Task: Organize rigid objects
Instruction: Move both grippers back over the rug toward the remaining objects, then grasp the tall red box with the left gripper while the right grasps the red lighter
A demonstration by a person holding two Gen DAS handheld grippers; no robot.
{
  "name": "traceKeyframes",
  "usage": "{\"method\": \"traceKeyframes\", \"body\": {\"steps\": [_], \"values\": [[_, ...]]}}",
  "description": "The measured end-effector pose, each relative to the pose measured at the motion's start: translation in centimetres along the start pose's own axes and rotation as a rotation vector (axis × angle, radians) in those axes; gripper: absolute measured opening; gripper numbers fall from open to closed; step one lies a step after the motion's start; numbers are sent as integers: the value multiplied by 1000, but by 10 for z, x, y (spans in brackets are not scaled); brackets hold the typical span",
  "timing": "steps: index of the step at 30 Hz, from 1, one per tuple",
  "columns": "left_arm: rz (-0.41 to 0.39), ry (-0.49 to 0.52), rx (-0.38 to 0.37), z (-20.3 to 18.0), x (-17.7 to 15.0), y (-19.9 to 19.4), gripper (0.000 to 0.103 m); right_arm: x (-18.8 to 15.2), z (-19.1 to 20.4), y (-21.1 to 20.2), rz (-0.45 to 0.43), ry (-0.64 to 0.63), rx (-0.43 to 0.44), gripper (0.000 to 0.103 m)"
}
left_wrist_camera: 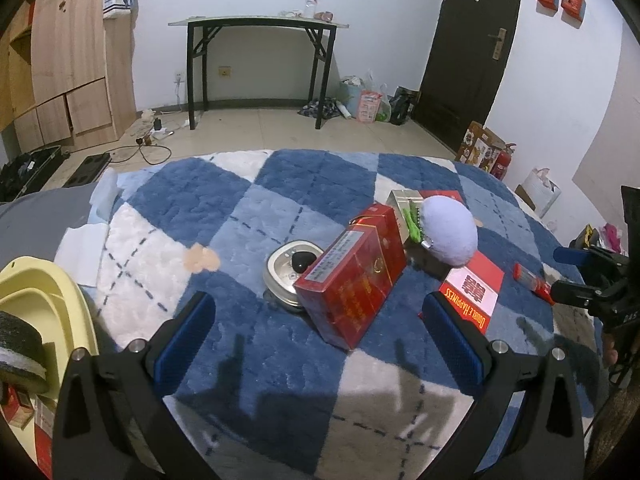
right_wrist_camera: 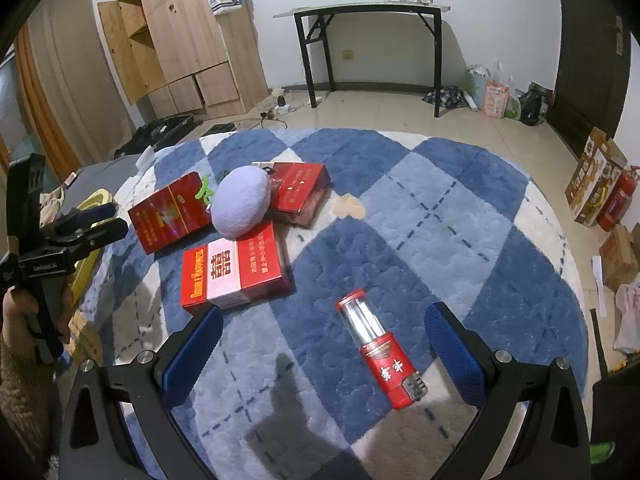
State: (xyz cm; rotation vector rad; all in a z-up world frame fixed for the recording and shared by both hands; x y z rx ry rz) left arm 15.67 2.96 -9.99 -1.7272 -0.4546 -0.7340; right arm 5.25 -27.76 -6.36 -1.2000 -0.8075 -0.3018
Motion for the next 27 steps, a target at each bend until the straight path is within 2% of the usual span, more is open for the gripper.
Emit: {"method": "traceKeyframes", "body": {"steps": [7,11,18,23,27], "values": [[-4,-19,2,2,1,1,103,-2,2,4,15,-8,3,103],[-15,-38,-28,1,1,2,103,-4,1,7,22,-8,3,103],[-135,-97,-115,-4,3,10,103,-10,-11,18,31,31,26,103],[-101,-59,-129,-13,-3,26,103,-16,-11,34,42,15,34,102],[-84,-67,-106,-11,-6,33,103,-21,-10,48,58,-21,-15,103]]}}
Point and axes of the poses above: each gripper's, at about its wrist camera, not at the fingertips, and y roughly the way its jaws point, z to its left, x to its top, the point moved 10 cm from there along y, roughly the way its jaws point, and after that the axes turned 3 degrees about z, right-handed, at the moved point
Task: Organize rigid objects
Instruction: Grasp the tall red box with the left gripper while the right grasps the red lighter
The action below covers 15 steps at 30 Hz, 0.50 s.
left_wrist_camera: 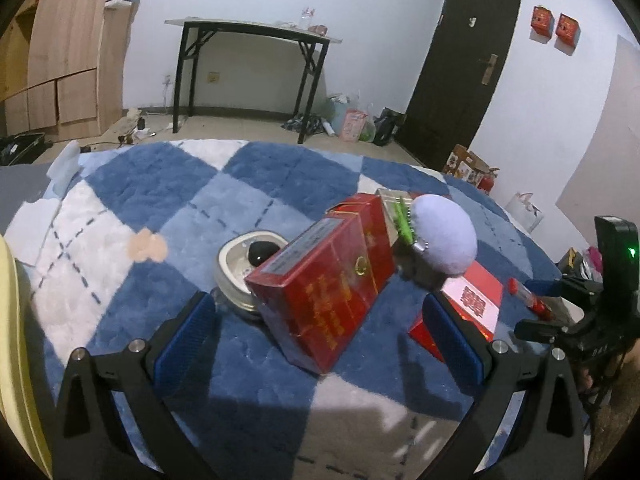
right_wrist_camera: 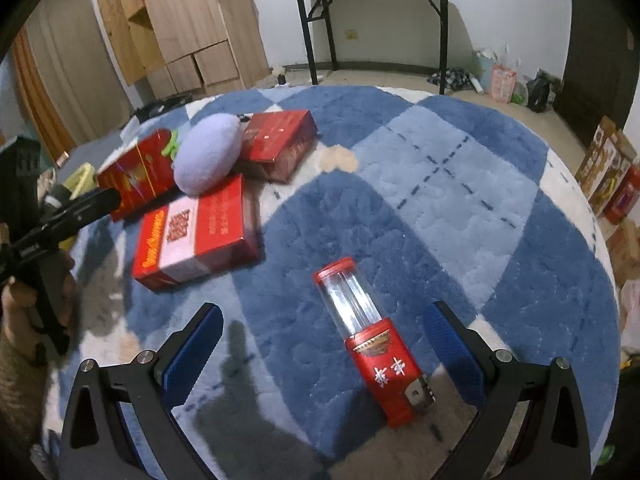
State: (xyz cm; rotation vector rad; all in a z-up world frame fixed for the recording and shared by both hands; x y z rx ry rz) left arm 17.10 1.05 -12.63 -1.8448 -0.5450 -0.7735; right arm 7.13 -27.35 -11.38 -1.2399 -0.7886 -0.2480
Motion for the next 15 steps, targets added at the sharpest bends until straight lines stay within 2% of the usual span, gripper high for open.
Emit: {"method": "traceKeyframes", "body": {"steps": [5,7,9,11,13,15], "values": [[-13,-56,-14,5,2,3,103,0,3,11,-22,-33,-66,103],[-31,-76,-34,6,3,0,103,0,6,14,-15,-58,-104,103],[-54,-74,-67,2,6,-6,102,0,6,14,-18,-43,-106,103],[-61,-44,-95,-6,6,-11,102,0,8,13,-15,-47,-109,97],[-72,3,-112,-16,5,-16,98,1,9,10,-15,-50,-113,82],[-62,38,-110,-22,3,-16,93,1,9,8,-17,-61,-113,72]]}}
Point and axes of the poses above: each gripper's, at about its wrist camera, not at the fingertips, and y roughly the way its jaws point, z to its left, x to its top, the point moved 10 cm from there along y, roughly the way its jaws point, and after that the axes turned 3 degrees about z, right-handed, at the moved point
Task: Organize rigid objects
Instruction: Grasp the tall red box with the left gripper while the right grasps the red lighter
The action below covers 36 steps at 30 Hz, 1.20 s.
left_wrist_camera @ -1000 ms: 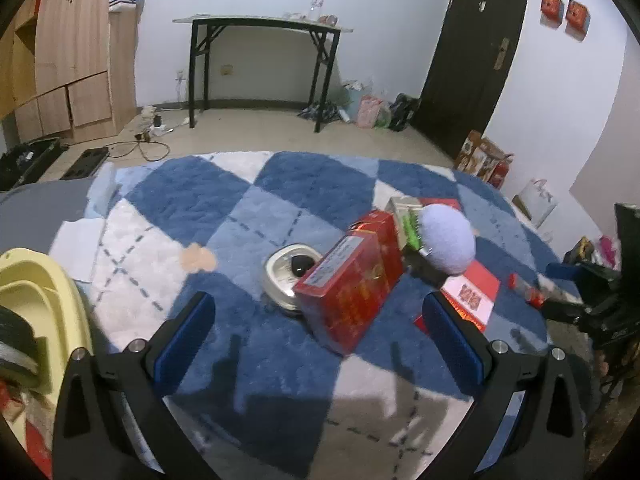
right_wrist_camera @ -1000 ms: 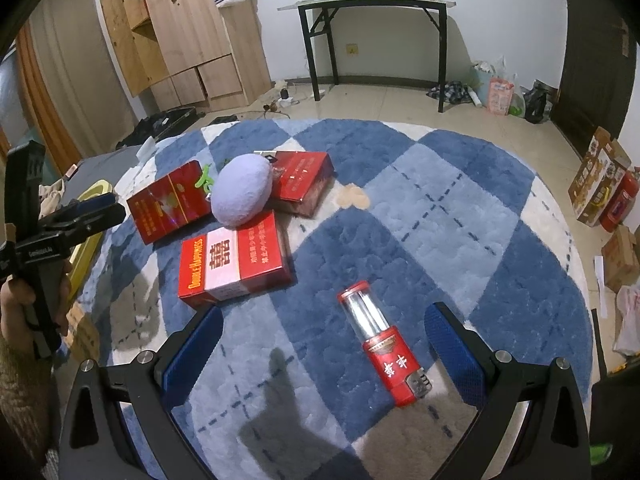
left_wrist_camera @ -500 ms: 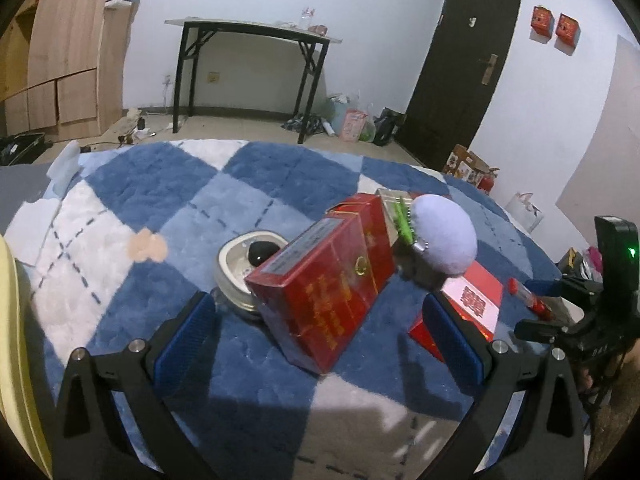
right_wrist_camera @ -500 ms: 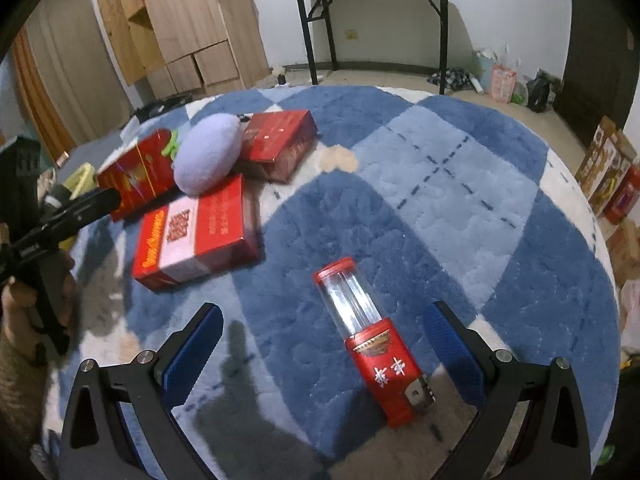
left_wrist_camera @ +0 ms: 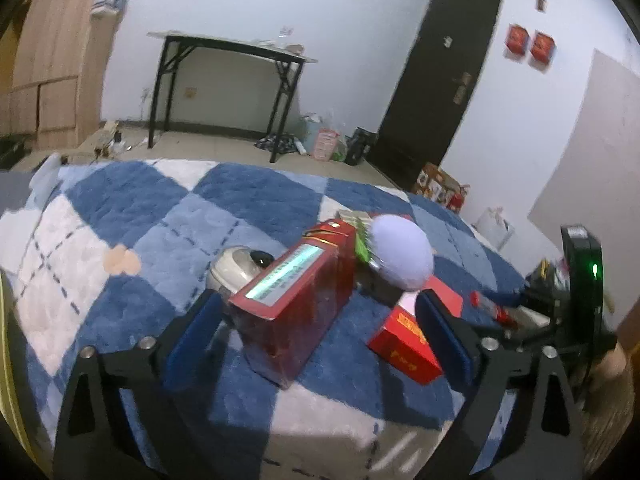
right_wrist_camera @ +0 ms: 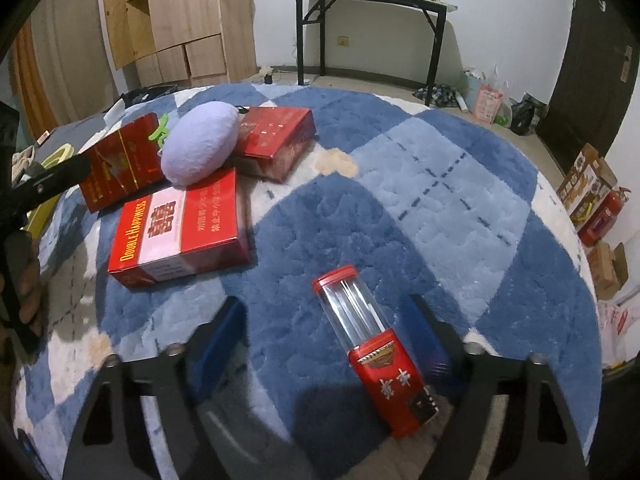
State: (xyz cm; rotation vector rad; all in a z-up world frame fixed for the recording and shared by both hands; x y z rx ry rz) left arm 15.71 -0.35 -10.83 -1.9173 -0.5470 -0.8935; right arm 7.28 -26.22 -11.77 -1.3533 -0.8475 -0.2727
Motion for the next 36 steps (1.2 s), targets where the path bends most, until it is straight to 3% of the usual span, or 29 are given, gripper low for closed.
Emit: {"method": "traceKeyframes", "body": {"steps": [2,4,11,12,13,14,20,21,22,23,25,26,27,30,33,36], "values": [[39,26,-18,-6,-5,3,73,0,-1,-3,-4,3,11,62],[59,46,-5,-9,-8,7,69,1,-3,-6,-16,10,14,38],[57,52,-25,-15,-9,12,67,2,-1,-2,-28,-8,8,30],[56,55,-17,-15,-9,12,58,3,-1,-1,-31,-9,4,28],[65,57,-10,-15,-10,13,26,3,0,0,-29,-8,0,25],[83,55,5,-13,-11,15,23,4,-2,1,-24,4,-8,24],[95,89,39,-13,-13,15,24,12,2,-13,-47,-2,-18,21],[100,87,42,-12,-14,18,27,10,2,-8,-33,-10,-21,22],[119,82,51,-9,-17,22,36,6,3,-2,-19,-21,-27,22],[135,74,47,-9,-19,26,37,4,3,3,-14,-30,-28,23],[143,63,54,-7,-21,26,36,4,4,0,-17,-43,-17,26],[133,67,63,-7,-19,24,25,0,5,-3,-1,-86,-16,27],[134,74,67,-8,-19,23,23,-3,5,-5,6,-108,-13,30],[145,93,81,-9,-21,23,23,-5,0,-5,25,-77,25,30],[122,92,100,-6,-15,17,23,0,0,-2,19,-55,5,22],[78,100,112,-5,1,-2,23,7,3,-13,1,-50,-8,22]]}}
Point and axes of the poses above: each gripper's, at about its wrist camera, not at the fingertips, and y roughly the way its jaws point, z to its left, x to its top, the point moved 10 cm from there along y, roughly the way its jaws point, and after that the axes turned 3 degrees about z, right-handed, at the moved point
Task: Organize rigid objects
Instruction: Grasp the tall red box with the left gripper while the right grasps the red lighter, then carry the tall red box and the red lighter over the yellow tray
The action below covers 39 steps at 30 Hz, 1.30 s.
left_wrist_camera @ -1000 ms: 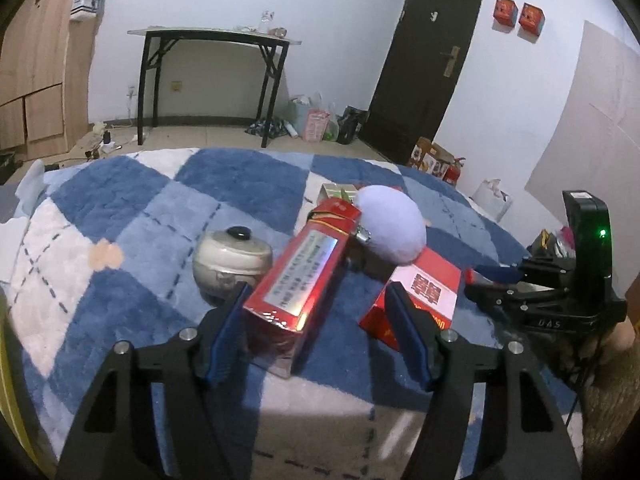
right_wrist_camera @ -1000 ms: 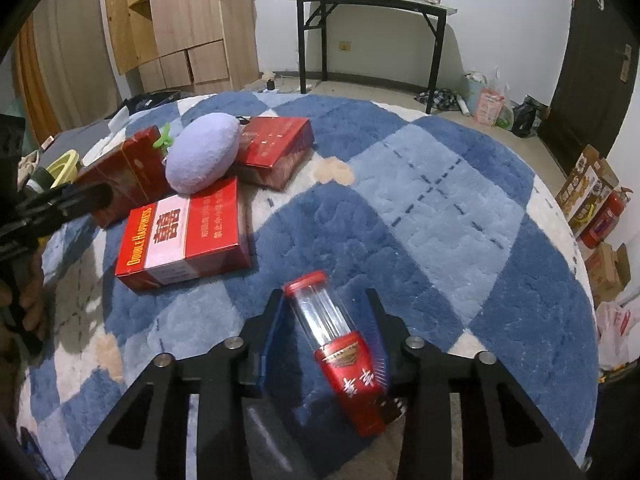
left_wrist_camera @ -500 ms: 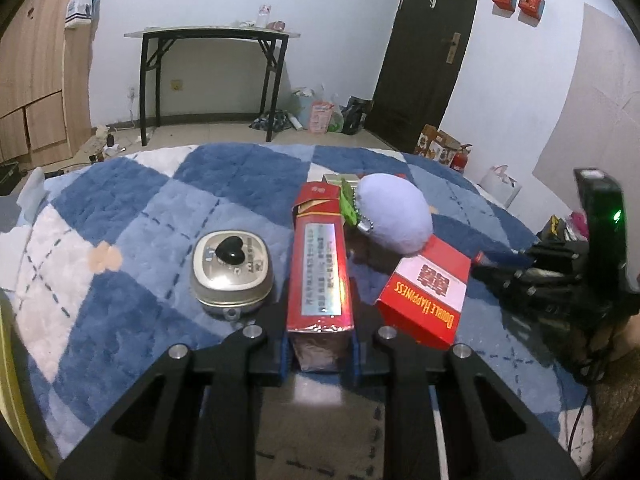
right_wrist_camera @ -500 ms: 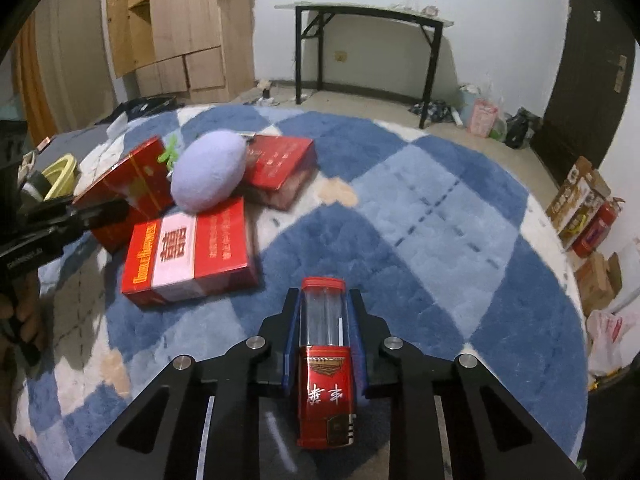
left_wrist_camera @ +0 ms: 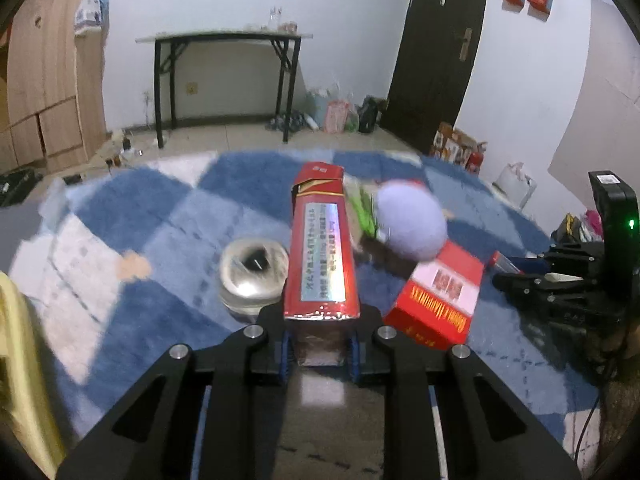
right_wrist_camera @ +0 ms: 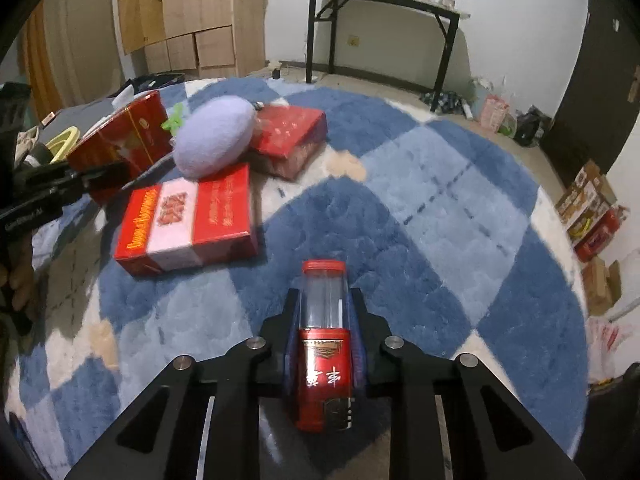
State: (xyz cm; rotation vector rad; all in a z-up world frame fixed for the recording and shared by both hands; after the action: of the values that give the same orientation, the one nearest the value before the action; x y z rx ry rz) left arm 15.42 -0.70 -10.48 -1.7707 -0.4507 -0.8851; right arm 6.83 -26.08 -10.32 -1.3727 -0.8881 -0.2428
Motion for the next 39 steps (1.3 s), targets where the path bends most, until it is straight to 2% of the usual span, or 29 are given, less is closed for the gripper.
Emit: {"method": "traceKeyframes", "body": {"steps": [3,6,10,17,25,27,29,31,34,37,39], "values": [[-64,-24,19,12,20,-29,23,16,-1,-29,-99,63,58,21],[-125,-43,58,30,36,-57,23,22,5,-47,-140,44,59,21],[-163,-93,88,54,45,-73,23,26,10,-61,-187,62,85,22],[-150,-131,119,69,44,-74,23,20,11,-53,-175,70,88,22],[-141,-106,138,66,42,-78,23,25,25,-44,-150,38,114,22],[-144,-113,163,71,43,-83,23,27,27,-42,-149,35,114,22],[-158,-170,229,87,46,-95,23,28,34,-44,-157,31,138,22],[-158,-198,277,105,47,-112,23,32,45,-48,-175,20,166,22],[-213,-244,394,143,51,-161,23,37,72,-52,-186,-23,202,22],[-256,-385,436,195,38,-219,23,42,114,-54,-191,-102,245,22],[-276,-442,423,213,29,-243,23,44,158,-56,-188,-174,321,22]]}}
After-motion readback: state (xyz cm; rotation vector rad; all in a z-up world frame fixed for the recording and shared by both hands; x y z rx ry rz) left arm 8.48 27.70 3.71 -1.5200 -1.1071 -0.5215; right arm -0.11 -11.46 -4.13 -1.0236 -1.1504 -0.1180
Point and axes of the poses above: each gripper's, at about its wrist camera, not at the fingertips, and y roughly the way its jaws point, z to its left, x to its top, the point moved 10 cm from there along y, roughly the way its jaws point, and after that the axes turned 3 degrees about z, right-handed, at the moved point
